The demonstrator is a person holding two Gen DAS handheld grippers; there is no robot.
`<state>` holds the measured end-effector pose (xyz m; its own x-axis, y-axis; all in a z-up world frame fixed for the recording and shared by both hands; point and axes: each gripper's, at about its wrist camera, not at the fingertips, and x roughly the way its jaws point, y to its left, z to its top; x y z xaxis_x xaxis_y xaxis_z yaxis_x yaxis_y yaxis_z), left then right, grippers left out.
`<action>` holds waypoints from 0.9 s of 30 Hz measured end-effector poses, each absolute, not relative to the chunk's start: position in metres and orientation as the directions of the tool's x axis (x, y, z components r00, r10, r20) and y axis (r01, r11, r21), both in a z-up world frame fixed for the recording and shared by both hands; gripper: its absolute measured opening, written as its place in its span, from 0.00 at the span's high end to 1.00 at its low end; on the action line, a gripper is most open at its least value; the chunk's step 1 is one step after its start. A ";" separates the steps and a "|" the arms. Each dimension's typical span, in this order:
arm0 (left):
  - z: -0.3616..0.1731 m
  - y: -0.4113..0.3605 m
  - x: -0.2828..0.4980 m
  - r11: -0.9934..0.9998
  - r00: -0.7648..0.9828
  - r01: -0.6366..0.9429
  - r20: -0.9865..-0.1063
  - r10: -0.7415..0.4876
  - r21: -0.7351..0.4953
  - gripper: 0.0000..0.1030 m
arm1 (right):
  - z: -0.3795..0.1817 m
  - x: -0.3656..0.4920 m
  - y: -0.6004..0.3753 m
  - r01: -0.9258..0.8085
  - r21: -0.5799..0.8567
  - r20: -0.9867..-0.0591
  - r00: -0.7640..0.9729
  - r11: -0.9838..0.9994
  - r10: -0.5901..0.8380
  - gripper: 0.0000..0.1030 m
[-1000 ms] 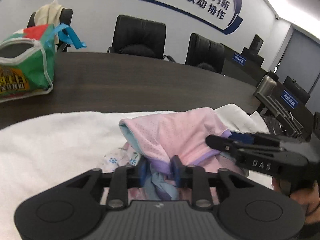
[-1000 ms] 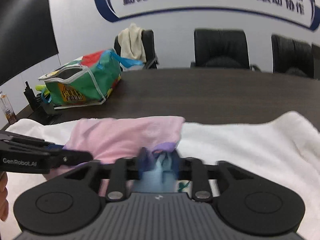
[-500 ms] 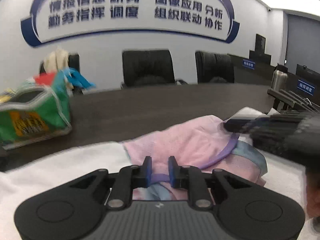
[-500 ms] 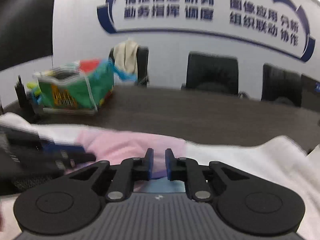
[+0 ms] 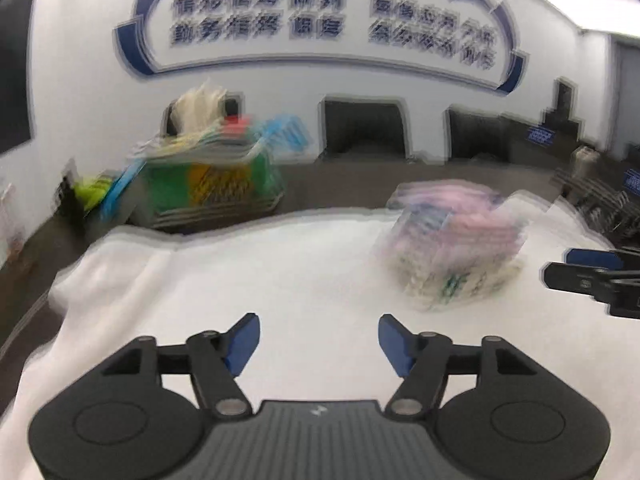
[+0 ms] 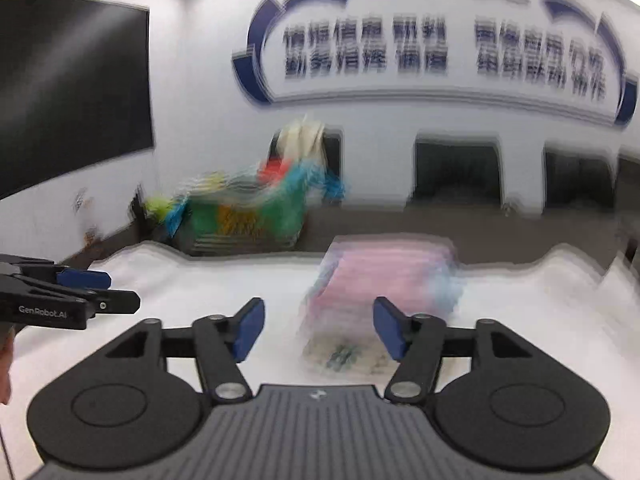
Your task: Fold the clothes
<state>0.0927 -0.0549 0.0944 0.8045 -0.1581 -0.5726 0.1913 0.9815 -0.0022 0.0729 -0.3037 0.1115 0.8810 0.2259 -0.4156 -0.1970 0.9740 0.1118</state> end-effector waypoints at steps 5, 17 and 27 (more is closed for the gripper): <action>0.023 -0.011 0.057 0.998 0.736 0.046 -0.677 0.001 0.051 0.37 | 0.040 0.038 -0.257 -0.165 0.173 -0.548 0.804 0.971 0.233 0.27; 0.012 -0.003 0.015 0.999 0.762 0.016 -0.647 0.010 0.034 0.23 | 0.000 -0.010 -0.221 -0.007 0.043 -0.598 0.801 0.999 0.031 0.00; 0.006 -0.020 0.007 0.995 0.777 -0.050 -0.622 0.096 0.091 0.12 | -0.006 -0.015 -0.220 0.017 0.015 -0.640 0.769 1.000 -0.003 0.00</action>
